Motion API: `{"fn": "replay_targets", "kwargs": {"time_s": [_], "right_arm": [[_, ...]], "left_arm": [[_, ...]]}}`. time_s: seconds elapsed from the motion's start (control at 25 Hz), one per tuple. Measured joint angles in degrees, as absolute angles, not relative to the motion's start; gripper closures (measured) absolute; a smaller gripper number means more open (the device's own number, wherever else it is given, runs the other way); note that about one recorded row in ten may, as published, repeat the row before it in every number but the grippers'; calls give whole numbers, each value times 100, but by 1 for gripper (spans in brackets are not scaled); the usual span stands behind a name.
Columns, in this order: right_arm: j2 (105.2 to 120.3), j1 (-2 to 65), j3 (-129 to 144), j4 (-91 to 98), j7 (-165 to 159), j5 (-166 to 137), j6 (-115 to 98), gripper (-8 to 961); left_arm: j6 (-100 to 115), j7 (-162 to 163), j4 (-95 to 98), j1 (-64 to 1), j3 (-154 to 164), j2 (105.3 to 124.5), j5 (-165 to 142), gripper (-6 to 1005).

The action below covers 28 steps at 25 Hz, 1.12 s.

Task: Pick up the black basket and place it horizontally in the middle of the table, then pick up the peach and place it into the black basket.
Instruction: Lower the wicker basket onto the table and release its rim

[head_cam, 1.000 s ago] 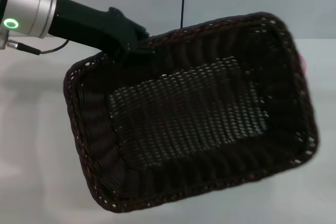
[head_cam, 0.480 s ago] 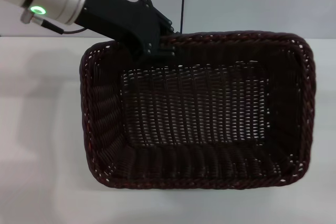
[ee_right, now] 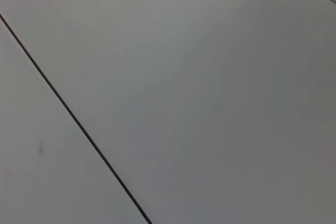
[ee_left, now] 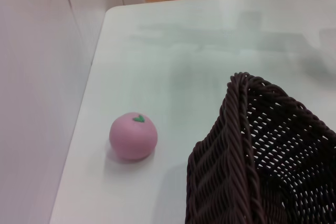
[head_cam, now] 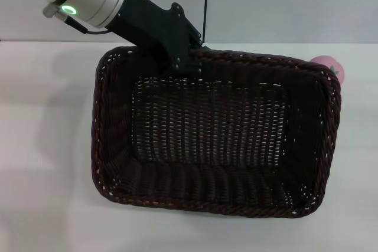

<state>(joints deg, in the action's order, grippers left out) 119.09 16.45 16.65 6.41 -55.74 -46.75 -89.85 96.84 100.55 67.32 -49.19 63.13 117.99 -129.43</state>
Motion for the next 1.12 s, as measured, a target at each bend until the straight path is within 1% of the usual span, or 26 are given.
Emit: {"fn": "replay_targets", "kwargs": {"time_s": [0.48,1.12], "right_arm": [[11903,1643,1661,595,-5581,-4675,-8957,332],[11900,1619,1661,574,-5581,-4695,-8930,333]], "left_arm": [[9273,9965,6296,-5002,6458,11817,-12950,737],[8934,10031,6257,-4942,6603,11817,-12965,701]]}}
